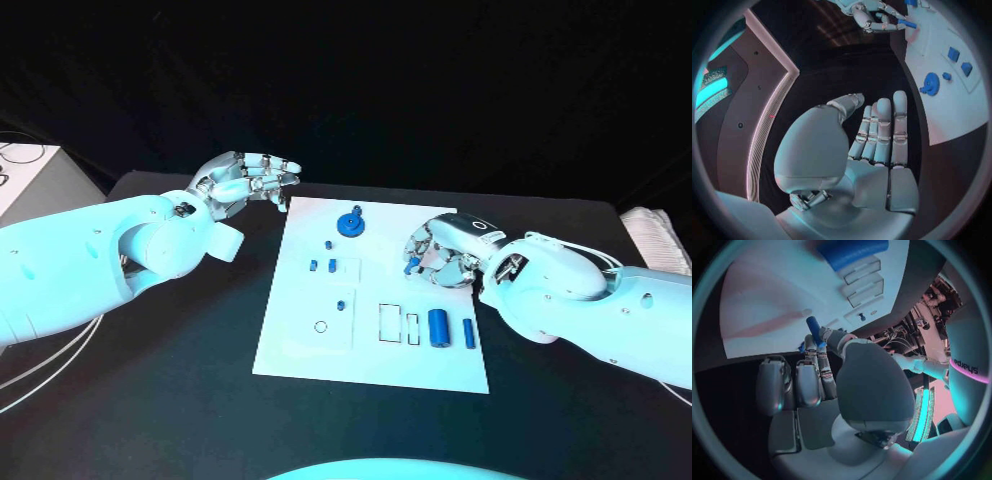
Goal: Assemble the parts on the task board
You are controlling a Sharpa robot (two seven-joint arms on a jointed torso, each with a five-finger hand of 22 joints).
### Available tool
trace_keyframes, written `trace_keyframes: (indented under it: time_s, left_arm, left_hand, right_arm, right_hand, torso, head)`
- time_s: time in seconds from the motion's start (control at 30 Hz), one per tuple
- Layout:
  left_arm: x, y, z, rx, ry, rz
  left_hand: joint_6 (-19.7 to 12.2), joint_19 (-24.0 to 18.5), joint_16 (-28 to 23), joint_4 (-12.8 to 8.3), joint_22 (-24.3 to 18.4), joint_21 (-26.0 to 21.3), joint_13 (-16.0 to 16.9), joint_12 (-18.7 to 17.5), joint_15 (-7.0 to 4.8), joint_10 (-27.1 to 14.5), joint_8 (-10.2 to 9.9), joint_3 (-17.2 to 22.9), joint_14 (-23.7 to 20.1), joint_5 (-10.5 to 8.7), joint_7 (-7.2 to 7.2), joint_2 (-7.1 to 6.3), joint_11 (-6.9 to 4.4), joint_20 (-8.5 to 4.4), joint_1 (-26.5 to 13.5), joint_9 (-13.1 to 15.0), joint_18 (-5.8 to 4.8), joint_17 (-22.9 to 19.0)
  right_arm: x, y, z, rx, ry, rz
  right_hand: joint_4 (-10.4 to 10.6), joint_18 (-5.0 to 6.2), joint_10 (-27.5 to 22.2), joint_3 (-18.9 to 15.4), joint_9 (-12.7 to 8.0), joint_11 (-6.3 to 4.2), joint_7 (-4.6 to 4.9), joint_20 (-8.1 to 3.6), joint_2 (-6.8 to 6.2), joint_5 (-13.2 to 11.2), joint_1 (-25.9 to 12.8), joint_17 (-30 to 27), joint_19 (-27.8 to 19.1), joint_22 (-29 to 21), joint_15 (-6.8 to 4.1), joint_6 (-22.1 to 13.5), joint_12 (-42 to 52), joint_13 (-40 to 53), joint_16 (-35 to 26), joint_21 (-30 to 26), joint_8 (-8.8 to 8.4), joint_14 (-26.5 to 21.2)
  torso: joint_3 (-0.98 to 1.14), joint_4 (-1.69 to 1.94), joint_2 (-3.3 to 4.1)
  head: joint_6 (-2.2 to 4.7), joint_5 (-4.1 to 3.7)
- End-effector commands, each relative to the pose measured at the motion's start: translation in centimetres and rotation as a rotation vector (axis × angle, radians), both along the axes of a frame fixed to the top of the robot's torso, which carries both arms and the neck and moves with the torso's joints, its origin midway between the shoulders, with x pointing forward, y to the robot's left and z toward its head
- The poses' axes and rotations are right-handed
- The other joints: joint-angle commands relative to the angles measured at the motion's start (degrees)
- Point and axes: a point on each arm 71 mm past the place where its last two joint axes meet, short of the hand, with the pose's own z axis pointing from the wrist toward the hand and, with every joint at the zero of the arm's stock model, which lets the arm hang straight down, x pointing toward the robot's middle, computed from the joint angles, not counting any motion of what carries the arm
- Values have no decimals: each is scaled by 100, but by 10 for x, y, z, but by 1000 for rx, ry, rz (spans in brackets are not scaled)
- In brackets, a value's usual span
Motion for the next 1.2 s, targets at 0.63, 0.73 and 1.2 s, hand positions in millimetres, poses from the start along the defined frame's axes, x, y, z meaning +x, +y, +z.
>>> trace_keyframes:
  time_s: [0.63, 0.73, 1.2]
  left_arm:
    - [1, -8, -1, -16, 2, -34]
    - [2, -10, -1, -19, 2, -40]
    - [1, -12, -1, -21, 5, -49]
  left_hand:
    - [-35, 43, -19, 19, -16, -24, -6, -7, -9, -38, 37, -13, -33, 4, 3, 12, -17, -2, -28, -1, 90, -5]
    - [-35, 44, -19, 19, -17, -26, -7, -5, -9, -39, 39, -15, -34, 4, 3, 11, -17, -2, -27, -1, 90, -5]
    - [-40, 45, -19, 22, -20, -29, -7, -3, -8, -41, 41, -19, -36, 3, 4, 7, -16, -1, -28, -2, 89, -5]
  right_arm:
    - [-44, 79, 6, 112, -43, 197]
    - [-50, 94, -4, 111, -36, 225]
    - [-57, 119, -34, 98, 3, 245]
  right_hand:
    - [-42, -86, 378, 91, 418, -310, 9, -44, 140, -16, 76, -15, 1, -20, -48, -44, -67, 180, 22, -17, 112, 162]
    - [-55, -85, 380, 105, 428, -308, 12, -44, 139, -8, 72, -18, -1, -23, -47, -51, -78, 185, 20, -22, 115, 161]
    - [-74, -81, 383, 124, 443, -304, 19, -43, 138, -6, 64, -40, -7, -35, -45, -62, -95, 192, 9, -37, 120, 157]
  torso:
    - [0, -4, -3]
    - [-13, 11, 2]
    - [-8, 4, 13]
  head:
    - [62, 134]
    - [65, 160]
    - [16, 238]
